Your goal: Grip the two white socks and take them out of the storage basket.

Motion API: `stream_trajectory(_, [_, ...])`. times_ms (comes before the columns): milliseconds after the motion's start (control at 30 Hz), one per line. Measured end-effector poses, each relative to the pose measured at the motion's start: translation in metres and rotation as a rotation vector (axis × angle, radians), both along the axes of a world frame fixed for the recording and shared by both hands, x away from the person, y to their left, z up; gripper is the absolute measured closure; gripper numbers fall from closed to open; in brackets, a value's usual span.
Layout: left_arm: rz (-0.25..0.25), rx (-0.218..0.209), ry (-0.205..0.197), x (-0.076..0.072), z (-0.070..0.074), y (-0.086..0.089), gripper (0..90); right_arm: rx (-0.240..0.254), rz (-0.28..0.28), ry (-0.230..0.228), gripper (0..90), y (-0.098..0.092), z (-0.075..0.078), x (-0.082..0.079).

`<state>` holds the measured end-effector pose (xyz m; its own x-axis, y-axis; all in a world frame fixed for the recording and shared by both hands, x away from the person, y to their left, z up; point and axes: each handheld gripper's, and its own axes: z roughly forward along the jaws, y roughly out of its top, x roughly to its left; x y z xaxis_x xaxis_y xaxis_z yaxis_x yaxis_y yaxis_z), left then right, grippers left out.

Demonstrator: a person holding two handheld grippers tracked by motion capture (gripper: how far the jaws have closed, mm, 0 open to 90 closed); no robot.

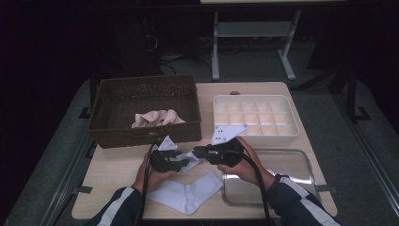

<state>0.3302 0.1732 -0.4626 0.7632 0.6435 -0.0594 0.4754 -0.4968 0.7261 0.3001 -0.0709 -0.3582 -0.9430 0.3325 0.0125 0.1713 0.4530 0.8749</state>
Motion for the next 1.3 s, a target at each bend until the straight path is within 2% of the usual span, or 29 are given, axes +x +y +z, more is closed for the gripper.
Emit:
stream_trajectory(67, [0.006,0.003,-0.008,0.0,0.001,0.003,65.0,0.002,0.001,-0.002,83.1,0.0,0.001,-0.001])
stream_trajectory(100, [0.012,0.005,-0.025,0.0,0.003,0.006,68.1,0.014,0.007,-0.009,83.1,-0.002,0.004,-0.003])
stream_trajectory(233, [0.055,0.051,-0.083,0.0,0.012,0.027,74.2,0.022,0.0,-0.005,83.1,-0.006,0.005,-0.002])
stream_trajectory(300, [0.093,0.065,-0.106,-0.001,0.016,0.04,73.8,0.017,0.0,0.004,83.1,-0.007,0.003,0.0])
stream_trajectory(367, [0.128,0.101,-0.134,-0.002,0.019,0.053,73.4,0.0,0.0,0.01,83.1,-0.006,-0.002,0.002])
stream_trajectory(400, [0.128,0.101,-0.134,-0.002,0.019,0.053,73.3,0.0,0.0,0.01,83.1,-0.006,-0.002,0.002])
stream_trajectory(433, [0.16,0.108,-0.142,-0.002,0.023,0.066,73.5,-0.018,0.005,0.027,83.1,-0.004,-0.008,0.006])
stream_trajectory(467, [0.18,0.117,-0.161,-0.003,0.023,0.071,73.5,-0.03,0.006,0.033,83.1,-0.004,-0.011,0.007])
stream_trajectory(500, [0.18,0.117,-0.161,-0.003,0.023,0.071,72.5,-0.03,0.006,0.033,83.1,-0.004,-0.011,0.007])
stream_trajectory(533, [0.209,0.147,-0.186,-0.003,0.025,0.081,71.9,-0.082,0.032,0.039,83.1,0.0,-0.02,0.011])
stream_trajectory(600, [0.248,0.159,-0.201,-0.003,0.026,0.091,71.4,-0.138,0.035,0.035,83.0,0.004,-0.029,0.013])
stream_trajectory(633, [0.265,0.158,-0.205,-0.003,0.027,0.095,69.8,-0.165,0.046,0.041,83.0,0.005,-0.034,0.015])
stream_trajectory(667, [0.265,0.158,-0.205,-0.003,0.027,0.095,68.5,-0.165,0.046,0.041,83.0,0.005,-0.034,0.015])
stream_trajectory(700, [0.295,0.142,-0.196,-0.004,0.028,0.104,66.9,-0.212,0.058,0.067,82.8,0.006,-0.045,0.02])
stream_trajectory(733, [0.302,0.14,-0.192,-0.005,0.028,0.108,66.3,-0.226,0.059,0.071,82.7,0.006,-0.049,0.021])
stream_trajectory(767, [0.302,0.14,-0.192,-0.005,0.028,0.108,64.5,-0.226,0.059,0.071,82.7,0.006,-0.049,0.021])
stream_trajectory(800, [0.306,0.108,-0.192,-0.008,0.028,0.113,61.8,-0.255,0.044,0.082,82.4,0.007,-0.057,0.024])
stream_trajectory(833, [0.298,0.077,-0.182,-0.011,0.028,0.115,59.5,-0.281,0.052,0.049,82.4,0.007,-0.061,0.027])
stream_trajectory(867, [0.289,0.056,-0.18,-0.013,0.029,0.117,58.6,-0.294,0.039,0.042,82.3,0.007,-0.063,0.028])
stream_trajectory(900, [0.273,0.014,-0.168,-0.016,0.03,0.117,55.0,-0.295,0.02,0.057,82.2,0.007,-0.064,0.028])
stream_trajectory(967, [0.227,-0.045,-0.134,-0.02,0.032,0.115,49.5,-0.304,-0.002,0.051,82.1,0.007,-0.066,0.03])
stream_trajectory(1000, [0.227,-0.045,-0.134,-0.02,0.032,0.115,47.7,-0.304,-0.002,0.051,82.1,0.007,-0.066,0.03])
stream_trajectory(1067, [0.167,-0.07,-0.108,-0.022,0.029,0.104,41.4,-0.312,-0.01,0.049,82.1,0.006,-0.07,0.033])
stream_trajectory(1133, [0.162,-0.058,-0.1,-0.02,0.027,0.1,39.6,-0.322,-0.011,0.042,82.1,0.006,-0.071,0.034])
stream_trajectory(1167, [0.165,-0.027,-0.091,-0.018,0.024,0.095,37.1,-0.332,-0.013,0.049,82.1,0.008,-0.075,0.034])
stream_trajectory(1200, [0.139,-0.028,-0.062,-0.015,0.018,0.091,36.6,-0.337,-0.009,0.044,82.1,0.008,-0.076,0.034])
stream_trajectory(1233, [0.129,-0.017,-0.05,-0.014,0.015,0.09,37.4,-0.337,-0.006,0.043,82.1,0.009,-0.077,0.035])
stream_trajectory(1300, [0.123,0.044,-0.062,-0.012,0.01,0.087,41.3,-0.335,0.001,0.05,82.1,0.008,-0.078,0.036])
